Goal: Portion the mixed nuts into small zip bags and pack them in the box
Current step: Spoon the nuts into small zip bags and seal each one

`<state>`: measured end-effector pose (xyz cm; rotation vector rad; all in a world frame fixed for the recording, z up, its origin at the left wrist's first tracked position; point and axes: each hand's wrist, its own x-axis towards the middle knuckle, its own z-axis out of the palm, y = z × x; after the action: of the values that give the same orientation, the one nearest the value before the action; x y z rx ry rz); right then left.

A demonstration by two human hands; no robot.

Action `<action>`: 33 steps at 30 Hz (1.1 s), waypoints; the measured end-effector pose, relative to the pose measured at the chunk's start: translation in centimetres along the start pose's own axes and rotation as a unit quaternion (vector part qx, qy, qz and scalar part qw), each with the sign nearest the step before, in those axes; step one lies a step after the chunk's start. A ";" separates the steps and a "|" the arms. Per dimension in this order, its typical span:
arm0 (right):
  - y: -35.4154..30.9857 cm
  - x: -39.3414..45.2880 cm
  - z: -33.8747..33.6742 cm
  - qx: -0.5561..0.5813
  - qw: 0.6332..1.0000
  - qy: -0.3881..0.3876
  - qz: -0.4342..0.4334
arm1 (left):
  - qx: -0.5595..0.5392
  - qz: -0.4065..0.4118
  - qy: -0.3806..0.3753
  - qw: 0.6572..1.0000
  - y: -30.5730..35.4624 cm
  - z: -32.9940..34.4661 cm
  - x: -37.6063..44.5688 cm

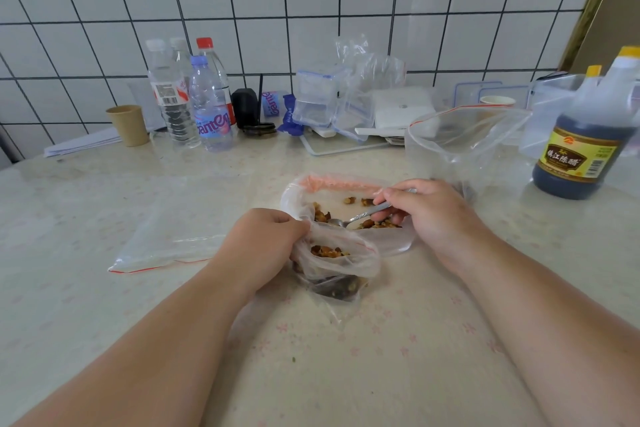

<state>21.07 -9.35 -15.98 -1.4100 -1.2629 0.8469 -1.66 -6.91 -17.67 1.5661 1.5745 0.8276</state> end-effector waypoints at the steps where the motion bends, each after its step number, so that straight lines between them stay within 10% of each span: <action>1: 0.1 0.1 0.0 0.007 1.000 0.004 0.013 | 0.001 0.000 -0.001 1.000 0.0 0.0 0.0; 21: 0.1 1.0 -1.0 0.165 0.976 0.093 0.109 | -0.013 0.007 0.002 1.000 0.0 -0.1 -0.1; 33: -1.5 -1.5 -0.8 0.087 0.993 -0.054 -0.053 | -0.027 0.006 0.005 1.000 -0.1 -0.1 0.1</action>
<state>21.15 -11.09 -14.57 -1.1621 -1.3006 0.9475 -1.80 -6.80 -17.76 1.5357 1.5402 0.8788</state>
